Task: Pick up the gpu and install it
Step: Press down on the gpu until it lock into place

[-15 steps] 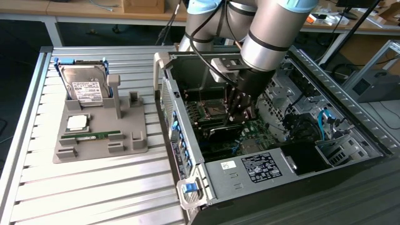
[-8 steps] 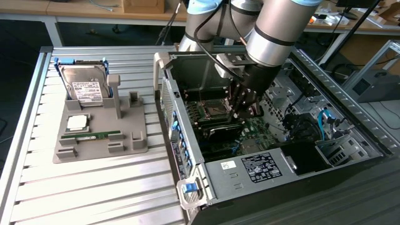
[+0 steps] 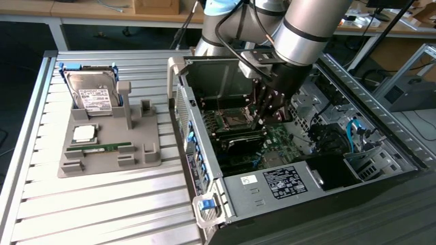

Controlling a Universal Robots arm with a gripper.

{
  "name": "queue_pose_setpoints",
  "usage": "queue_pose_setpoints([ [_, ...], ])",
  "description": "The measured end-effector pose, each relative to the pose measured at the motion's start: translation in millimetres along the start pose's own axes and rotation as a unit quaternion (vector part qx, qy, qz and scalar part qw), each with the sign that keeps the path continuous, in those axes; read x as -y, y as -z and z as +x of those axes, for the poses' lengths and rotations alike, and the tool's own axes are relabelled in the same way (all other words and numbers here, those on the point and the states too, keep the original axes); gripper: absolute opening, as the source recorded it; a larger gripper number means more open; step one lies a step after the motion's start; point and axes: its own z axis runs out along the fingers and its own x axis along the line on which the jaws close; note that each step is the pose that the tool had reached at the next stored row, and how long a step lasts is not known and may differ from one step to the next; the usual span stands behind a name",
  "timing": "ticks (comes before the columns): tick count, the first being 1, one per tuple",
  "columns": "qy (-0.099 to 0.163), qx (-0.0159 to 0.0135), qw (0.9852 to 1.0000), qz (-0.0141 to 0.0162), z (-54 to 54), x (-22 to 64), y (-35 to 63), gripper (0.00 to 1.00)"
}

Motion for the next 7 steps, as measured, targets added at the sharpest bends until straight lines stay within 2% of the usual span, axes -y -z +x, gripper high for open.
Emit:
queue_pose_setpoints([
  [7, 0.000, 0.0000, 1.0000, 0.0000, 0.0, 0.0, 1.1, 0.11],
])
